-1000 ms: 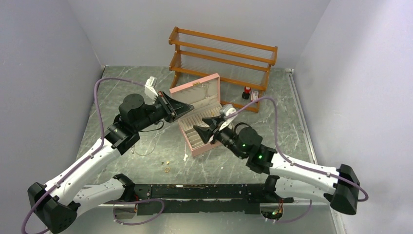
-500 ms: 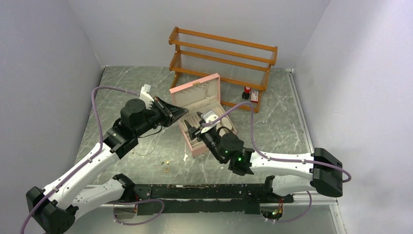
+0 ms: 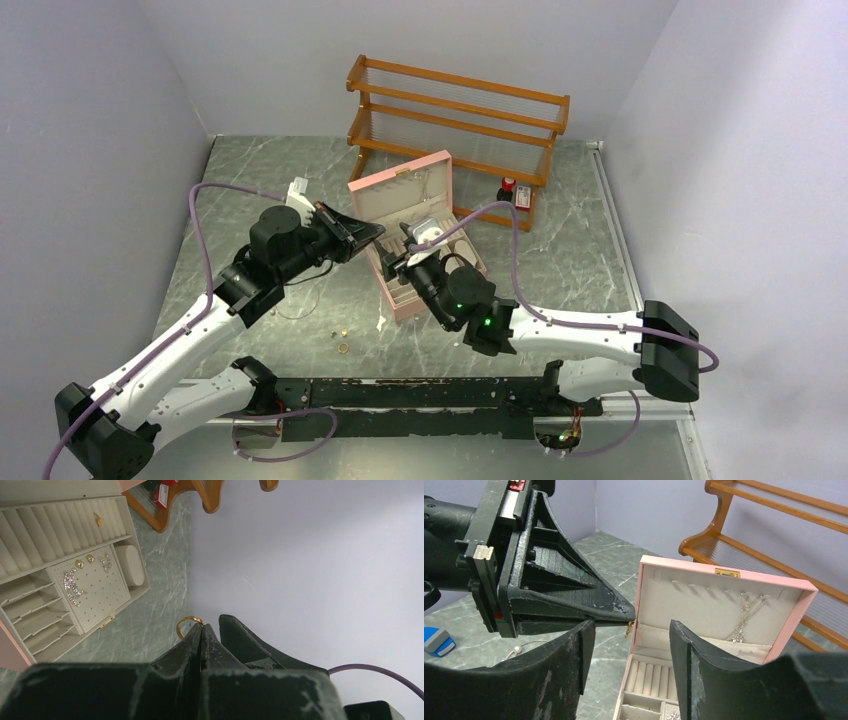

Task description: Organize the mixed jewelry

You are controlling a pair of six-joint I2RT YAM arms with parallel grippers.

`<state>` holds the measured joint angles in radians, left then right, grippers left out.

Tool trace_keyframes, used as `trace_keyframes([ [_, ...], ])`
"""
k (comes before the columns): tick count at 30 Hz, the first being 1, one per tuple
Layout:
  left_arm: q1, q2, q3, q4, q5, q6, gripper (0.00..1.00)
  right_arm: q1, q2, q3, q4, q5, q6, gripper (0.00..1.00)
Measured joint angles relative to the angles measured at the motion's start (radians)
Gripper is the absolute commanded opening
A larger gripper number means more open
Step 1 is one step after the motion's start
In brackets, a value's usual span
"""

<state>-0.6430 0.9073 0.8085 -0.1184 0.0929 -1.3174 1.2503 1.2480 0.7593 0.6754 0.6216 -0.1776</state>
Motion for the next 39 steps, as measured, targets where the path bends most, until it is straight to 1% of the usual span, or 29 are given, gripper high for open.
trace_keyframes([
  [2, 0.000, 0.000, 0.000, -0.001, 0.000, 0.000, 0.05, -0.001, -0.005, -0.001, -0.006, 0.000, 0.006, 0.66],
  [5, -0.001, 0.000, 0.000, 0.000, 0.001, 0.000, 0.05, -0.006, -0.035, -0.021, -0.016, -0.005, 0.026, 0.67],
  [8, -0.002, 0.000, 0.000, 0.000, 0.002, 0.000, 0.05, -0.017, -0.072, -0.044, -0.034, -0.019, 0.052, 0.58],
  [9, -0.002, 0.000, 0.000, 0.000, 0.003, 0.000, 0.05, -0.024, -0.077, -0.047, -0.041, -0.024, 0.061, 0.53],
  [10, -0.002, 0.000, 0.000, 0.000, 0.003, 0.000, 0.05, -0.032, -0.079, -0.048, -0.048, -0.031, 0.070, 0.50],
  [11, -0.002, 0.000, 0.000, 0.000, 0.004, 0.000, 0.05, -0.038, -0.079, -0.049, -0.053, -0.037, 0.075, 0.49],
  [12, -0.002, 0.000, 0.000, 0.000, 0.005, 0.000, 0.05, -0.047, -0.079, -0.051, -0.061, -0.047, 0.085, 0.50],
  [15, -0.002, 0.000, 0.000, 0.000, 0.005, 0.000, 0.05, -0.061, -0.072, -0.054, -0.069, -0.068, 0.105, 0.60],
  [16, -0.002, 0.000, 0.000, 0.000, 0.005, 0.000, 0.05, -0.066, -0.066, -0.054, -0.069, -0.076, 0.110, 0.63],
  [19, -0.002, 0.000, 0.000, 0.000, 0.006, 0.000, 0.05, -0.076, -0.047, -0.054, -0.076, -0.090, 0.121, 0.64],
  [22, -0.002, 0.000, 0.000, 0.000, 0.006, -0.001, 0.05, -0.087, -0.022, -0.051, -0.079, -0.103, 0.135, 0.63],
  [31, -0.002, 0.000, 0.000, 0.000, 0.006, -0.004, 0.05, -0.106, -0.004, -0.033, -0.075, -0.146, 0.156, 0.54],
  [36, -0.002, 0.000, 0.000, 0.000, 0.006, -0.005, 0.05, -0.106, -0.004, -0.023, -0.070, -0.166, 0.159, 0.44],
  [39, -0.002, 0.000, 0.000, 0.000, 0.006, -0.005, 0.05, -0.106, -0.004, -0.023, -0.066, -0.170, 0.162, 0.36],
])
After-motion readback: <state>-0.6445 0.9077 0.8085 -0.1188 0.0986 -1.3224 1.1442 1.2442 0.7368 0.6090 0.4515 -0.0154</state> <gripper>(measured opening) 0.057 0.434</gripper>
